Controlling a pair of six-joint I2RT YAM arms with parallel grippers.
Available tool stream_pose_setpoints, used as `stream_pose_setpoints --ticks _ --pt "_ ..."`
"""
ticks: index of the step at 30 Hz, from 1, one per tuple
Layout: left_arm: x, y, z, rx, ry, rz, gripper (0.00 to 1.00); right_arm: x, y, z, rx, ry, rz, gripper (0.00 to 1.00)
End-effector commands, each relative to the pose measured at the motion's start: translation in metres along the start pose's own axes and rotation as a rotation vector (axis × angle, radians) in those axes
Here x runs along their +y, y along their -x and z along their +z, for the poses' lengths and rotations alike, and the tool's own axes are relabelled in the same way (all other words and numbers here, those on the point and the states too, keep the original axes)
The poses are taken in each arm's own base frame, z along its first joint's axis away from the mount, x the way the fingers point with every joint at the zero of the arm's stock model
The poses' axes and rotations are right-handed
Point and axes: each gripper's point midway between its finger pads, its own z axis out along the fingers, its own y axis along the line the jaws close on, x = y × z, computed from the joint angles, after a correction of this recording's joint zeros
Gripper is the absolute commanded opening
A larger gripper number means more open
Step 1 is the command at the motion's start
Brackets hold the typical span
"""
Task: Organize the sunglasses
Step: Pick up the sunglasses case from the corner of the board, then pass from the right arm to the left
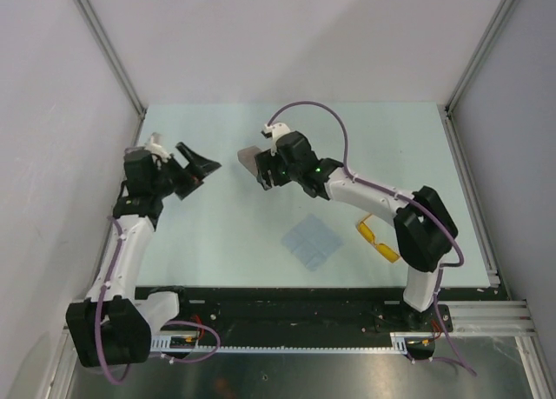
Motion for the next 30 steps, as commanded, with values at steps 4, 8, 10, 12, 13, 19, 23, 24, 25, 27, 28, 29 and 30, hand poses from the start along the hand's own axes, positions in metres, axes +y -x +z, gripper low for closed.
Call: stream_pose_setpoints --ticks 4,8,10,12,13,19,23,24,25,27,28,29,30 --pt "-0.076 -0.018 0.0 -0.014 -0.382 0.114 1.0 0.017 0.041 -0.054 -0.081 0.103 0.101 0.0" --pt "-0.104 -0.011 -0.022 -0.103 -0.526 0.176 1.0 0.016 0.068 -0.085 -0.15 0.146 0.124 0.0" --pt "-0.119 -0.018 -0.027 -0.108 -0.569 0.23 1.0 0.018 0.081 -0.101 -0.185 0.169 0.126 0.0" --pt "-0.132 -0.016 -0.033 -0.12 -0.606 0.254 1.0 0.02 0.1 -0.125 -0.246 0.192 0.13 0.0" --pt "-0.14 -0.02 -0.035 -0.109 -0.63 0.262 1.0 0.023 0.106 -0.134 -0.264 0.217 0.13 0.0" --pt "-0.194 -0.026 -0.054 -0.118 -0.791 0.303 1.0 0.042 0.15 -0.203 -0.431 0.329 0.144 0.0" --pt "-0.239 -0.02 -0.09 -0.199 -0.974 0.367 1.0 0.053 0.171 -0.245 -0.519 0.408 0.153 0.0" --pt "-0.247 -0.02 -0.098 -0.212 -1.007 0.384 1.0 0.053 0.176 -0.258 -0.537 0.426 0.171 0.0" --pt "-0.252 -0.018 -0.103 -0.229 -1.027 0.401 1.0 0.058 0.177 -0.267 -0.541 0.469 0.17 0.0" --pt "-0.265 -0.014 -0.116 -0.261 -1.072 0.429 1.0 0.063 0.18 -0.28 -0.556 0.504 0.17 0.0" --pt "-0.268 -0.015 -0.119 -0.258 -1.089 0.434 1.0 0.066 0.182 -0.291 -0.57 0.528 0.171 0.0" --pt "-0.276 -0.013 -0.129 -0.282 -1.134 0.454 1.0 0.068 0.183 -0.296 -0.576 0.541 0.17 0.0" --pt "-0.28 -0.016 -0.134 -0.263 -1.165 0.447 1.0 0.071 0.184 -0.303 -0.585 0.564 0.163 0.0"
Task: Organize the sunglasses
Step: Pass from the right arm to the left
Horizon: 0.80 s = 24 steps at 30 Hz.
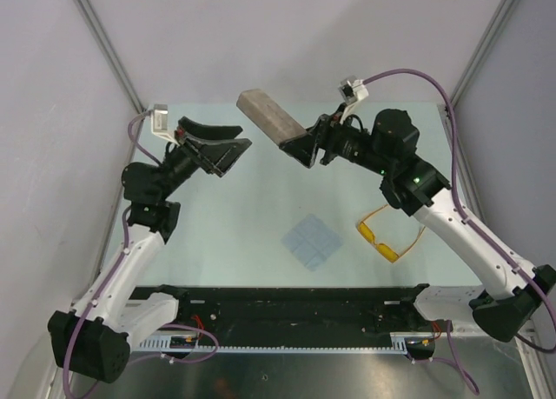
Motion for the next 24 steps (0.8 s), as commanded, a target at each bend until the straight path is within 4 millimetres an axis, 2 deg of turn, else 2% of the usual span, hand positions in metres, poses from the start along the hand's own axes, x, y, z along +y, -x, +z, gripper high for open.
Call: stream_pose_setpoints --ticks 1,2,4,7,12,16,19,24 --pt "-0.057 0.031 0.008 -0.075 -0.216 0.081 1.0 0.051 0.045 -0.027 -0.118 0.176 0.0 0.0" --pt "-0.068 0.037 0.008 -0.098 -0.261 0.082 1.0 0.055 0.048 -0.03 -0.125 0.188 0.002 0.0" --pt "-0.074 0.036 0.012 -0.093 -0.291 0.066 1.0 0.064 0.052 -0.035 -0.136 0.228 0.009 0.0" --pt "-0.069 0.035 0.021 -0.092 -0.289 0.019 1.0 0.077 0.062 -0.041 -0.17 0.283 0.002 0.0" --pt "-0.068 0.03 0.021 -0.107 -0.292 -0.014 1.0 0.092 0.071 -0.046 -0.198 0.349 0.005 0.0" --pt "-0.082 0.03 0.02 -0.1 -0.35 0.001 1.0 0.091 0.068 -0.042 -0.186 0.356 0.017 0.0" --pt "-0.104 0.029 0.012 -0.123 -0.45 0.052 1.0 0.092 0.064 -0.039 -0.174 0.358 0.023 0.0" --pt "-0.099 0.03 0.016 -0.148 -0.444 0.017 1.0 0.095 0.063 -0.036 -0.17 0.377 0.024 0.0"
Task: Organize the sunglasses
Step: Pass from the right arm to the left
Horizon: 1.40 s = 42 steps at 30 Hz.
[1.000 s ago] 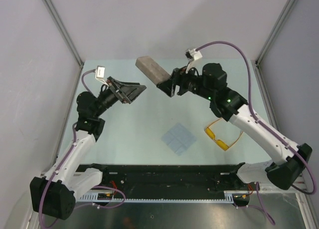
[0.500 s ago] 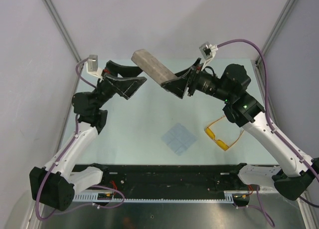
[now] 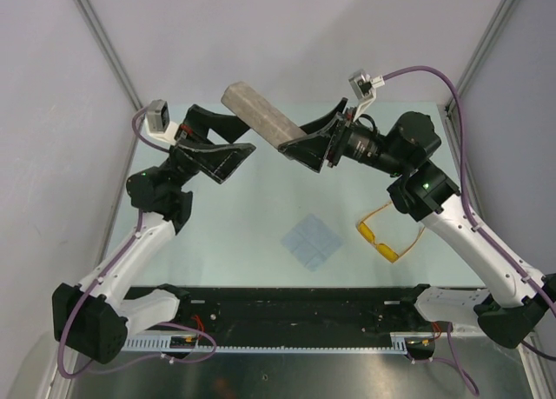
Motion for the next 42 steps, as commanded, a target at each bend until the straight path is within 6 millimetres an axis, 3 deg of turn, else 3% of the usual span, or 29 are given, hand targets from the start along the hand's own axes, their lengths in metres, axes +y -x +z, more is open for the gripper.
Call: stream_pose_setpoints --ticks 1,13,24,25,28,31,33,36,39,40,42 --pt "-0.008 0.004 0.003 -0.033 -0.057 -0.007 1.0 0.027 0.021 0.002 -0.064 0.096 -0.042 0.0" --pt "0.012 0.003 0.007 -0.074 -0.026 -0.095 1.0 0.028 0.009 0.006 -0.03 0.103 -0.055 0.0" --pt "0.009 0.007 0.006 -0.094 -0.024 -0.088 1.0 0.02 -0.002 0.009 0.006 0.079 -0.058 0.0" --pt "0.01 0.006 0.006 -0.089 -0.025 -0.086 0.94 0.02 -0.003 0.009 0.009 0.079 -0.055 0.0" --pt "0.008 0.004 0.005 -0.074 -0.032 -0.072 0.62 0.018 -0.005 0.01 0.016 0.074 -0.051 0.0" --pt "0.008 0.002 0.005 -0.063 -0.036 -0.06 0.4 0.015 -0.007 0.01 0.022 0.066 -0.053 0.0" --pt "0.006 0.001 0.005 -0.056 -0.041 -0.052 0.34 0.013 -0.007 0.01 0.024 0.06 -0.055 0.0" --pt "0.008 -0.002 0.004 -0.045 -0.04 -0.049 0.29 0.012 -0.009 0.009 0.035 0.06 -0.07 0.1" --pt "0.006 -0.006 0.003 -0.022 -0.052 -0.042 0.26 0.007 -0.011 0.007 0.044 0.04 -0.092 0.33" --pt "0.005 -0.006 0.004 -0.014 -0.059 -0.042 0.24 0.005 -0.011 0.006 0.046 0.035 -0.1 0.52" --pt "0.005 -0.013 0.003 0.023 -0.069 -0.055 0.24 0.003 -0.007 0.003 0.04 0.036 -0.143 0.67"
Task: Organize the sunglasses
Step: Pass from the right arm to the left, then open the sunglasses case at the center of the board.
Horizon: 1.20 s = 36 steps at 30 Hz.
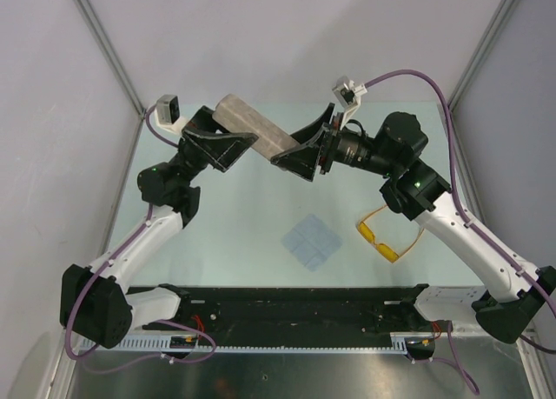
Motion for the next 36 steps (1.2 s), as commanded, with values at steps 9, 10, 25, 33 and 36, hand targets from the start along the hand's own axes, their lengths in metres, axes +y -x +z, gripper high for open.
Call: stream_pose_setpoints --ticks 9,10,25,33,36 --pt "-0.019 -0.044 -0.024 0.234 -0.082 0.058 0.24 0.008 0.005 -0.025 0.104 0.081 -0.235 0.99" --pt "-0.019 -0.046 -0.027 0.241 -0.079 0.056 0.25 0.006 -0.004 -0.024 0.139 0.087 -0.234 1.0" --pt "-0.019 -0.061 -0.036 0.342 -0.063 0.046 0.24 0.001 -0.054 -0.002 0.298 0.091 -0.175 1.0" --pt "-0.043 -0.073 -0.047 0.469 -0.162 0.122 0.2 -0.006 -0.066 -0.002 0.354 0.139 -0.096 0.91" --pt "-0.055 -0.074 -0.051 0.504 -0.211 0.178 0.2 -0.006 -0.071 -0.004 0.374 0.151 -0.09 0.77"
